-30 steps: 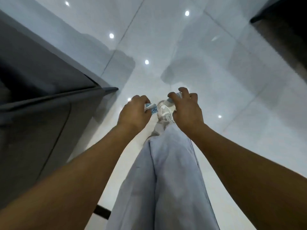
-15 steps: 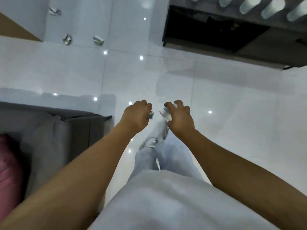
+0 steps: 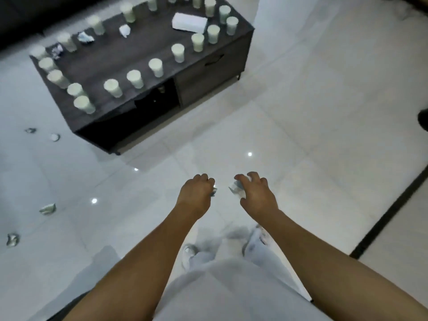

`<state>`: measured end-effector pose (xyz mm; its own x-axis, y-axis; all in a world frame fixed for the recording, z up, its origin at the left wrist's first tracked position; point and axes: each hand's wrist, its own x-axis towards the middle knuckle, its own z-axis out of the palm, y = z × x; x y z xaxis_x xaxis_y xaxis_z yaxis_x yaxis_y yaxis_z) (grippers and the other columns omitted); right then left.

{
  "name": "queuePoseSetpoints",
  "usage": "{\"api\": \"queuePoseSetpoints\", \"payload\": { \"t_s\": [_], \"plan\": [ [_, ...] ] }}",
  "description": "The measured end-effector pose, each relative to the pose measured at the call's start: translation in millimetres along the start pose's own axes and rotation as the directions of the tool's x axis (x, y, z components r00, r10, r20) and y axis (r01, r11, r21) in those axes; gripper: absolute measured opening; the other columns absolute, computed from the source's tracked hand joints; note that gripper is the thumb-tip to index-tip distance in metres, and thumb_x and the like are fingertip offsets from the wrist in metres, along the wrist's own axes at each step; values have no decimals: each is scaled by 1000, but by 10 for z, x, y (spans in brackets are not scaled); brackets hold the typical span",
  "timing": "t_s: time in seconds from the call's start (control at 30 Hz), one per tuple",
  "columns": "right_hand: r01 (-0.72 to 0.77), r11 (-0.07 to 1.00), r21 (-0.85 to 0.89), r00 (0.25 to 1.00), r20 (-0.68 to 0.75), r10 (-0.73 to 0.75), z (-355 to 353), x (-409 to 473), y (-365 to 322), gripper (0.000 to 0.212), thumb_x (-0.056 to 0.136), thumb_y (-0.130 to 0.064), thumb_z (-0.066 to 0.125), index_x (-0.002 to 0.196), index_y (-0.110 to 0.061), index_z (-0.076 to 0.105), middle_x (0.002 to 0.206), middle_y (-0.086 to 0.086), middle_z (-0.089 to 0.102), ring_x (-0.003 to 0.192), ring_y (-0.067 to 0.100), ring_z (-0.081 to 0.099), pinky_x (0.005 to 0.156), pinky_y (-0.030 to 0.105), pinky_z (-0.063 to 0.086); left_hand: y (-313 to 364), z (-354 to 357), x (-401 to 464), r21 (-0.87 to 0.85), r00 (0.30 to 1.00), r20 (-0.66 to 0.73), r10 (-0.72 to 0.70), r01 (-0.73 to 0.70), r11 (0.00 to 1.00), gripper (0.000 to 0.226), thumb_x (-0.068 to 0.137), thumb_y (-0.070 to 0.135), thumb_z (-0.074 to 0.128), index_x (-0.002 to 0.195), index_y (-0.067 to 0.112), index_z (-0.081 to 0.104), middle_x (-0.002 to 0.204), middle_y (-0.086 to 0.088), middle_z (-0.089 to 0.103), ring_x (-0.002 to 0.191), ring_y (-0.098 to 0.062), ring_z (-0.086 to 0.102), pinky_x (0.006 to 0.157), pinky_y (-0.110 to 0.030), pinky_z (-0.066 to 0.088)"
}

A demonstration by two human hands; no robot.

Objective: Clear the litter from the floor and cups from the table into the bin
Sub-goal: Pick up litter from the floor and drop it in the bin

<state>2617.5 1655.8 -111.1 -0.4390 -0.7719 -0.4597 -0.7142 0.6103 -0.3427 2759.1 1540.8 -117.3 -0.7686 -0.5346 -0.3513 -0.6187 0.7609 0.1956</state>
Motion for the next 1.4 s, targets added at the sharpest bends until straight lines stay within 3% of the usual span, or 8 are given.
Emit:
{"api": "queuePoseSetpoints", "payload": {
  "t_s": [0.3, 0.53, 0.87, 1.07, 1.4],
  "plan": [
    [-306, 933, 191, 940, -98, 328, -1110, 70, 2598, 57, 84, -5, 58, 131, -33, 42, 138, 1, 36, 118, 24, 39, 67, 28, 43, 2592, -89, 1758, 98, 943, 29, 332, -334, 938, 22, 91, 11, 47, 111, 15, 55, 108, -3, 55, 97, -20, 52, 69, -25, 33],
    [-469, 814, 344, 834, -130, 535, -1837, 179, 3905, 57, 85, -6, 56, 133, -33, 42, 139, 0, 35, 123, 23, 37, 70, 29, 43, 4002, -305, 2779, 137, 843, 63, 534, -538, 832, 25, 86, 6, 48, 109, 13, 57, 104, -4, 57, 94, -20, 53, 65, -24, 30],
    [-574, 673, 468, 707, -132, 695, -2872, 1168, 5185, 53, 88, -9, 57, 133, -32, 43, 138, 1, 36, 122, 23, 37, 74, 31, 47, 5196, -732, 4699, 133, 741, 171, 649, -670, 730, 26, 88, 10, 53, 114, 12, 55, 109, -5, 56, 98, -20, 52, 68, -23, 33],
    [-596, 642, 483, 677, -128, 724, -3557, 1645, 5850, 59, 84, -7, 60, 133, -33, 41, 138, 0, 35, 122, 21, 37, 71, 29, 46, 5881, -1112, 5699, 143, 678, 158, 718, -735, 663, 23, 92, 12, 47, 113, 13, 57, 108, -4, 57, 98, -20, 52, 67, -25, 35],
    [-658, 555, 509, 615, -62, 786, -4370, 2018, 7795, 63, 85, -6, 60, 137, -34, 38, 139, 0, 34, 123, 21, 35, 73, 28, 45, 7850, -1142, 7101, 151, 626, 224, 747, -779, 608, 23, 91, 15, 47, 112, 16, 55, 109, -2, 54, 102, -20, 52, 68, -27, 36]
  ]
}}
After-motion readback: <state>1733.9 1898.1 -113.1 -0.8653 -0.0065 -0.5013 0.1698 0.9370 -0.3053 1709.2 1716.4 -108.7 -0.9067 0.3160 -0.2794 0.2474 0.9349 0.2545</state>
